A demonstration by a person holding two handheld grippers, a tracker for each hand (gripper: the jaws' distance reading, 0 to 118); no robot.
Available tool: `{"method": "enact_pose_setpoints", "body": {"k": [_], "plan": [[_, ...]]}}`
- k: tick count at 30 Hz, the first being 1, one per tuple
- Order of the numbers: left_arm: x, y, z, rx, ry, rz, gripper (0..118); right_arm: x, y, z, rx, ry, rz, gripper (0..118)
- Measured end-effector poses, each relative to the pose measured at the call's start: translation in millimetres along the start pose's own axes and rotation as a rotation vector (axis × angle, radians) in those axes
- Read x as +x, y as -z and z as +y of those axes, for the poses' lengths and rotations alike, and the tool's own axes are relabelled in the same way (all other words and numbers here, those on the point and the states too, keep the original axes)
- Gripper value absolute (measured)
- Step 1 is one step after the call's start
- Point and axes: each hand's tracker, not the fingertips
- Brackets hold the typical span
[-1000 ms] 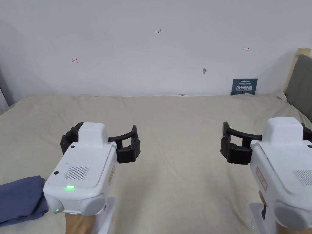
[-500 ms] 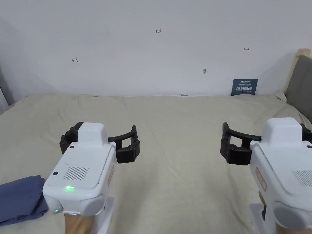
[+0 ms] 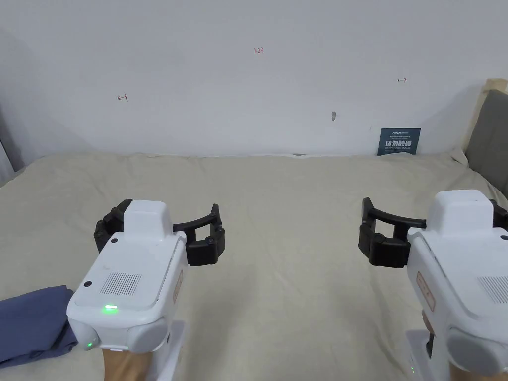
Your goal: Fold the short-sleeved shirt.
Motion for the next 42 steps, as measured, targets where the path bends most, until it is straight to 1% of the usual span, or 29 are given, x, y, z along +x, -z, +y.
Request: {"method": "enact_pose_setpoints", "body": {"k": [13,20,28,30,32,33,36,39,41,42], "plan": [[-4,0,-2,-0.009,-0.009,0.000,118,4,5,-4,0.000,0.014,0.008,118],[-7,0,0,-0.003,-0.014,0.002,118,0,5,-3,0.001,0.004,0.004,118],[-9,-1,1,-0.002,-0.013,0.002,118,-4,4,1,-0.012,0.022,0.001,118],[-10,-1,1,0.000,-0.016,0.001,118,-3,8,1,-0.069,0.060,-0.018,118],[-10,-1,2,0.000,-0.020,0.000,118,-1,12,1,-0.128,0.124,-0.035,118],[-11,-1,2,0.001,-0.023,0.000,118,-1,13,3,-0.184,0.161,-0.066,118],[-12,-2,4,0.003,-0.030,0.000,118,6,20,8,-0.331,0.252,-0.081,118],[-14,-3,6,0.006,-0.035,0.000,118,15,29,10,-0.477,0.351,-0.140,118],[-14,-3,7,0.010,-0.035,0.001,118,21,33,10,-0.518,0.389,-0.137,118],[-14,-4,7,0.010,-0.034,0.001,118,22,34,10,-0.522,0.386,-0.139,118]]}}
